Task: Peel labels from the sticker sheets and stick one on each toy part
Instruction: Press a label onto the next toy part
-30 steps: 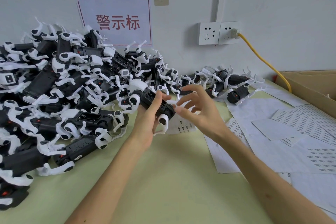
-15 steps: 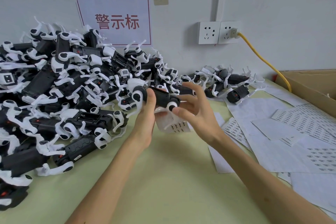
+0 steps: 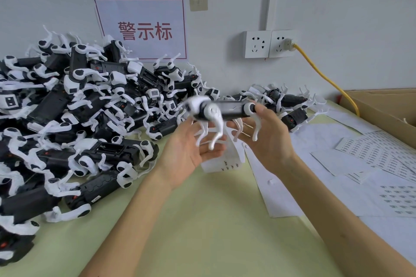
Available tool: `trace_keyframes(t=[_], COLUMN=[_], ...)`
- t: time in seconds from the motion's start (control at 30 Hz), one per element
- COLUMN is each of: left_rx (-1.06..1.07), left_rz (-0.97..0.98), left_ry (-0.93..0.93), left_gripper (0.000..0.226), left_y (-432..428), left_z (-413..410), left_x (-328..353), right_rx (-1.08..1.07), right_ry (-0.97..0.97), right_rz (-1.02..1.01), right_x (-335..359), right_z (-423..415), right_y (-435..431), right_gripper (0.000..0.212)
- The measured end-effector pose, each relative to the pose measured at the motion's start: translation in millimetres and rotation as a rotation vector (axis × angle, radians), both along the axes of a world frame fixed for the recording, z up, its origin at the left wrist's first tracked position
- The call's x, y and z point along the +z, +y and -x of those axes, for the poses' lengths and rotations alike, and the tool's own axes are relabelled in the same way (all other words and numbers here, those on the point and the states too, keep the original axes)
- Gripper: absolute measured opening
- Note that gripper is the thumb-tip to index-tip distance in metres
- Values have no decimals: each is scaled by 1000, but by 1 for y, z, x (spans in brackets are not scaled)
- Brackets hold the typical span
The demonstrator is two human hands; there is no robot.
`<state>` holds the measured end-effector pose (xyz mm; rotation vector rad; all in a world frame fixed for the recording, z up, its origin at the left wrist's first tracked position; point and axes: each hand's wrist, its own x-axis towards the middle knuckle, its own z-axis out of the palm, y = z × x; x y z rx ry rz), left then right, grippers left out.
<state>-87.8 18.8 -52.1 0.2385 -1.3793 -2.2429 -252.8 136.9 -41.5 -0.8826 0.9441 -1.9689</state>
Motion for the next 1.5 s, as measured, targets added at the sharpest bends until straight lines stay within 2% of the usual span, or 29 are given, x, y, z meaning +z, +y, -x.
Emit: trace_keyframes(t=[0.07,0.13,0.27,0.37,0.47,0.63,0.73,0.8,0.9,0.97,1.17,1.5], left_rx=[-126,-201,-256,-303,-243,-85,38,99,150,155,191,248], left_rz=[-24,-19,32,89,101,-5,55,112,213,262,353,426], left_ry=[-25,-69,-105,-143,-153,-34,-27,-61,-105,-118,-162,-165], left_gripper=[69,72,51,45,40,45,42,36,41,43,41,39], left_y=[2,4,9,14,15,6,3,4,6,8,8,13], left_z=[-3,-3,3,4,7,7,7,7,8,8,9,14], left_x=[0,-2,-4,-9,-14,-11,-13,-13,-13,-14,-17,-19], right_rx=[-33,-48,-56,-92,-156,-362,-406,-321,-205,-172,-170,-194], right_ry=[42,53,85,161,265,264,258,272,420,492,497,603], right_rz=[-34,-40,-34,-90,-125,-201,-190,-150,-122,-129,-135,-153], right_x=[0,-1,-2,-3,-4,-6,-5,-3,-3,-4,-5,-10], right_z=[-3,-4,-2,-4,-7,-1,6,7,1,-5,-10,-7], right_y=[-2,-4,-4,-5,-6,-7,-5,-3,-3,-4,-4,-8], right_gripper=[56,56,51,60,66,18,8,13,24,23,12,12])
